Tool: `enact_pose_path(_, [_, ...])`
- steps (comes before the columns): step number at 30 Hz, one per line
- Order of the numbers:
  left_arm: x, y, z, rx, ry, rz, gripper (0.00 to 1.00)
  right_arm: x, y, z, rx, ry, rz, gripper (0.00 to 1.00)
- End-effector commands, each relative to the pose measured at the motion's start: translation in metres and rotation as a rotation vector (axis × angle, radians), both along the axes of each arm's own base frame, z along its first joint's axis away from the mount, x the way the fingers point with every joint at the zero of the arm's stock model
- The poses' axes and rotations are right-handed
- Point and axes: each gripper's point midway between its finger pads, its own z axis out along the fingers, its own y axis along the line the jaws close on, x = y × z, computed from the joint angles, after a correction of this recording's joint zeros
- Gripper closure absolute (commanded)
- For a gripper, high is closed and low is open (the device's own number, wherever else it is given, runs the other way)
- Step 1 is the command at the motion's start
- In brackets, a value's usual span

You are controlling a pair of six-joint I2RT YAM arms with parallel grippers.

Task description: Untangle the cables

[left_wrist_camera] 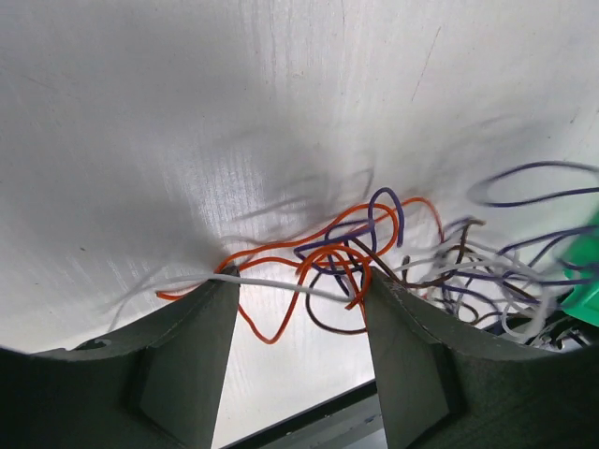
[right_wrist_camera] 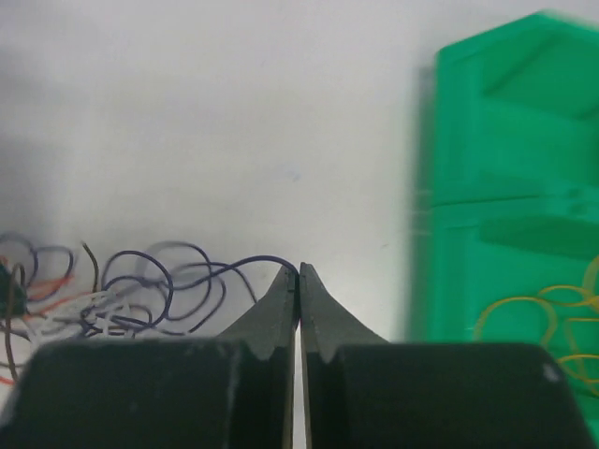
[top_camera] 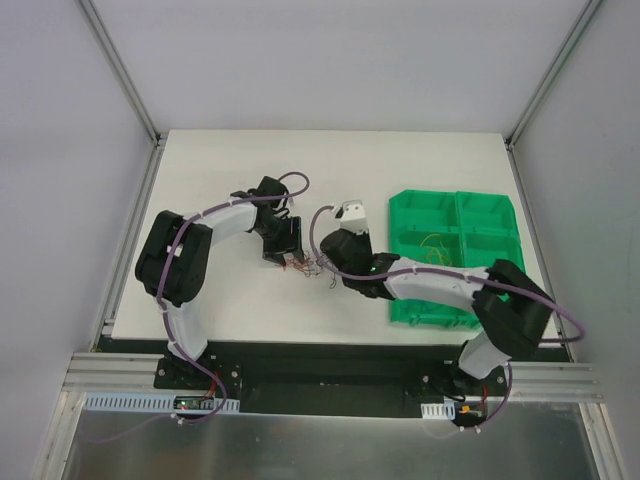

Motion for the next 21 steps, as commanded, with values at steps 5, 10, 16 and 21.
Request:
enact_pose_path(5, [0.0,0.032,-0.028,0.178,0.013,0.004,0.46,0.015,-0.056,0.161,0.074,-0.27,-0.039,1.0])
enact_pose_path(10, [0.006,0.035,-0.021,0.159,-0.002,0.015,0.47,0.005,-0.067,0.271,0.202,-0.393,0.055,1.0])
enact_pose_path(16, [0.013,0.044,-0.009,0.128,-0.021,0.05,0.49,-0.011,-0.083,0.385,0.292,-0.505,0.128,1.0])
enact_pose_path(21, [0.018,0.049,-0.005,0.104,-0.021,0.076,0.5,-0.028,-0.098,0.45,0.353,-0.587,0.166,1.0])
